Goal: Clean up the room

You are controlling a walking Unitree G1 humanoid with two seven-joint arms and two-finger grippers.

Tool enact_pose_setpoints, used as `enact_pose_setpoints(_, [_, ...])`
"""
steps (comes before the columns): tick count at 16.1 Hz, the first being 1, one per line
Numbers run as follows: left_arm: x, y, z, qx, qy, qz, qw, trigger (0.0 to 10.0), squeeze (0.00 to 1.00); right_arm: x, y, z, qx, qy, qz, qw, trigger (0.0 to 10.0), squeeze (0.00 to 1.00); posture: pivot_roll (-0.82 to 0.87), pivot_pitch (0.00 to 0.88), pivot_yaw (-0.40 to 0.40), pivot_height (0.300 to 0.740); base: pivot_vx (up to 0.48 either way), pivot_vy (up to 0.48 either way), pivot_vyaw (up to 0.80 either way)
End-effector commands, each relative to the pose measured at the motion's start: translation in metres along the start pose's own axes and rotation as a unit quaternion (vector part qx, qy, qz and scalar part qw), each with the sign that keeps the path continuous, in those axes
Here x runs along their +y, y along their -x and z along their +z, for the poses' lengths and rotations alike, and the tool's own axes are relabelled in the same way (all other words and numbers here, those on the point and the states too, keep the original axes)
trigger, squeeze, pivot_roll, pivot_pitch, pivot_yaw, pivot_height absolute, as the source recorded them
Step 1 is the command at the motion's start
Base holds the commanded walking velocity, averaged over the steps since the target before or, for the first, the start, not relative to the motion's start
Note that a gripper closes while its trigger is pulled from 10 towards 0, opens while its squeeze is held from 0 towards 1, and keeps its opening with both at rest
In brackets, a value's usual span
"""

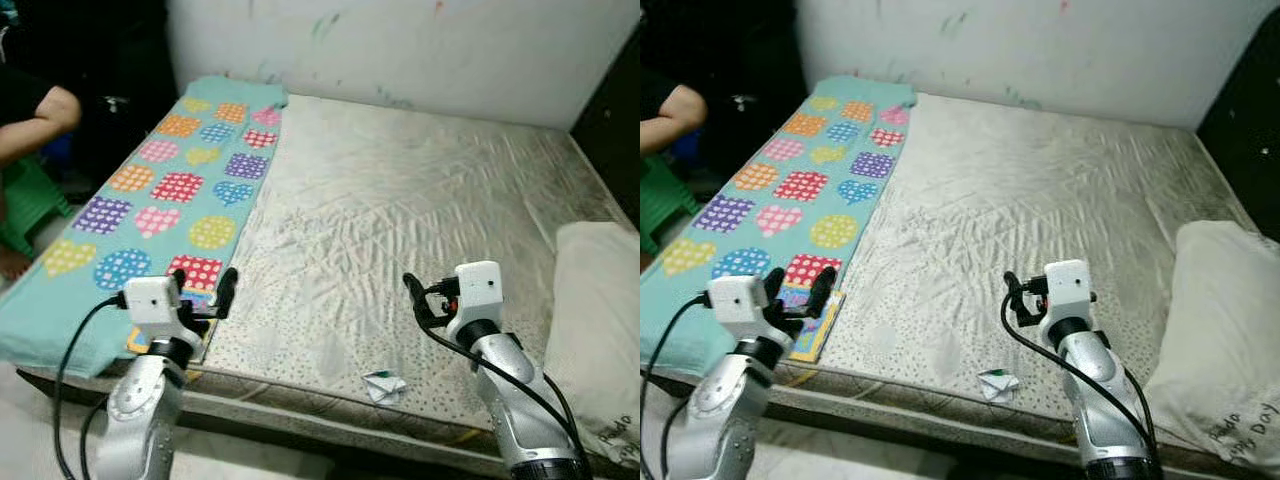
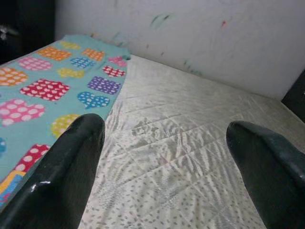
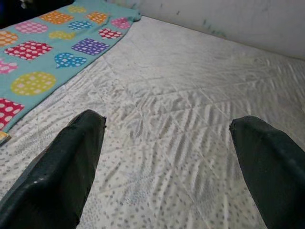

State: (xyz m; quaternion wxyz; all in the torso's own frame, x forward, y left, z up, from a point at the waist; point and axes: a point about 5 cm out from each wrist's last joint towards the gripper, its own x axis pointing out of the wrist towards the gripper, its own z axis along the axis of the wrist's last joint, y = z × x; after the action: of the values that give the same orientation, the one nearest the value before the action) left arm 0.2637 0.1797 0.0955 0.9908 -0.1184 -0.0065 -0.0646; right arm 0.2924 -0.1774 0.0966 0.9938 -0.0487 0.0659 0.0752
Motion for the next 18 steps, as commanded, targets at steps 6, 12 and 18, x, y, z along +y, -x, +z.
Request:
enact_pose_setpoints(6, [-0.0018, -0.0017, -0.0007, 0.006, 0.000, 0.001, 1.000, 10.0, 0.00, -0.0080, 0.0022, -0.0002, 0.000, 0.000, -0.015, 1.000, 10.0, 0.00, -0.09, 0.006, -0.028, 0.740, 0.000, 0.000, -0.19])
enact_pose_setpoints(12, [-0.0034, -0.0020, 0.0006, 0.000, 0.001, -0.008, 1.000, 10.0, 0.00, -0.0090, 0.0025, -0.0001, -0.001, 0.002, -0.015, 1.000, 10.0, 0.00, -0.09, 0.008, -0.029, 0.740, 0.000, 0.000, -0.25])
enact_pose_setpoints(18, [-0.0031, -0.0021, 0.0003, 0.003, 0.001, -0.007, 1.000, 10.0, 0.00, -0.0103, 0.0033, -0.0013, 0.002, 0.001, -0.018, 1.000, 10.0, 0.00, -0.09, 0.008, -0.028, 0.740, 0.177, 0.000, -0.46])
